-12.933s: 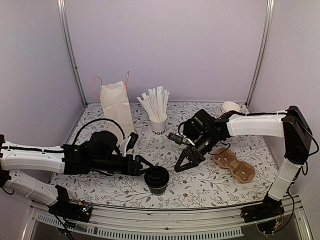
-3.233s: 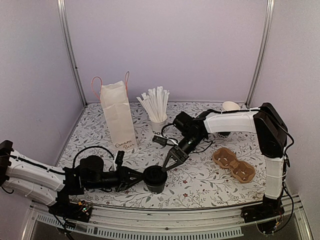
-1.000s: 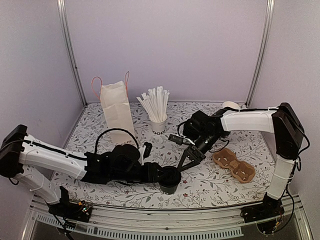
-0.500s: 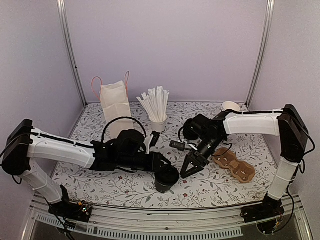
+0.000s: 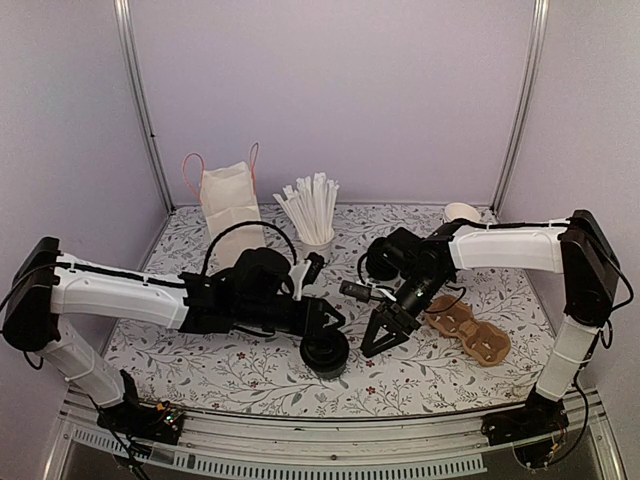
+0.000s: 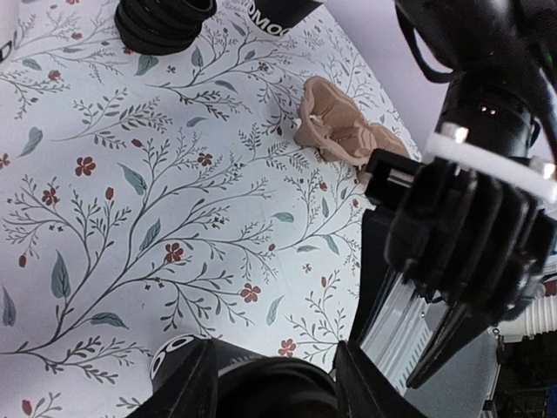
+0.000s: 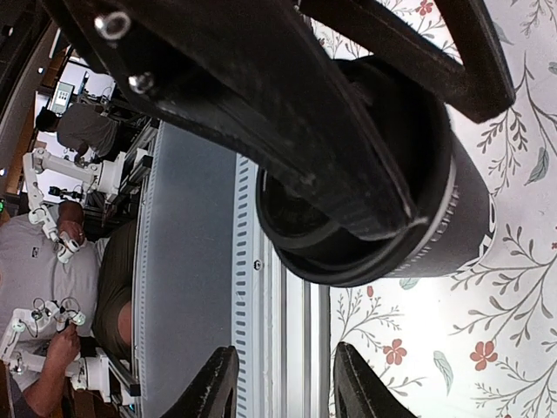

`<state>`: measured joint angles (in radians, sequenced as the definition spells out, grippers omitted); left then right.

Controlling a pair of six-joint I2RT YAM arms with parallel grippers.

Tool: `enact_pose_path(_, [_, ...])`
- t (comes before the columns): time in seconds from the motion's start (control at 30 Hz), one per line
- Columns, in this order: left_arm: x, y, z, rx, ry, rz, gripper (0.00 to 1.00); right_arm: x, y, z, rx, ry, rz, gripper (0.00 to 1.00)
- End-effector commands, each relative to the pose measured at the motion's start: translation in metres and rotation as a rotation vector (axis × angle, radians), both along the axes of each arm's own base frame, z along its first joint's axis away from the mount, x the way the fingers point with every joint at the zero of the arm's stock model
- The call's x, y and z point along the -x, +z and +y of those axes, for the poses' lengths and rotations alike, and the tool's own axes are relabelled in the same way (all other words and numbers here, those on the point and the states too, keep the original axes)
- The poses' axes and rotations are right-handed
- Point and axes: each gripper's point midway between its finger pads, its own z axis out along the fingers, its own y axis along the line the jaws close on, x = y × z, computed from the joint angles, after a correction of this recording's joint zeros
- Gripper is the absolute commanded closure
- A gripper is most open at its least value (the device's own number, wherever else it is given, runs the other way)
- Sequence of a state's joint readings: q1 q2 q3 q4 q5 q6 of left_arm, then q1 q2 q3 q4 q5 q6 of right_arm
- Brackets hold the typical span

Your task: Pack the takeout coffee

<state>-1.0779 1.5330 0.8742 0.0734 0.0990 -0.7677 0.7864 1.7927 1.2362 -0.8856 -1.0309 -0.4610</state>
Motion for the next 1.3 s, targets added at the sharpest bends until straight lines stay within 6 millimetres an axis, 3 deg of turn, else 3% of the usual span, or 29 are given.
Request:
enact_pose_path(0.0, [-0.016,0.022,0.01,-0.007,0.034,-0.065,0.51,-0.001,0.002,0.004,-0.017,0.007,-0.014,0.61])
enact_pose_path(0.3, [-0.019,0.023,0.021,0.005,0.073,-0.063,0.5,-0.006,-0.004,0.005,0.007,-0.006,-0.03,0.61])
enact_pose_path(0.5, [-0.018,0.022,0.045,-0.008,0.144,-0.067,0.41,-0.012,-0.004,0.008,0.016,-0.02,-0.054,0.61])
enact_pose_path(0.7, [-0.001,0.002,0.055,0.001,0.127,0.012,0.39,-0.024,-0.013,0.012,0.056,-0.045,-0.078,0.65])
enact_pose_path(0.87, [0.01,0.0,0.056,0.044,0.151,0.055,0.38,-0.03,-0.015,0.017,0.063,-0.05,-0.082,0.66])
enact_pose_path(0.97, [0.012,-0.002,0.055,0.048,0.163,0.072,0.38,-0.039,-0.013,0.022,0.058,-0.056,-0.116,0.6])
enact_pose_path(1.1, [0.013,-0.007,0.047,0.052,0.151,0.09,0.37,-0.048,-0.005,0.032,0.031,-0.058,-0.143,0.44])
enact_pose_path(1.27, [0.011,-0.015,0.039,0.037,0.128,0.089,0.4,-0.047,-0.003,0.038,0.005,-0.042,-0.1,0.43])
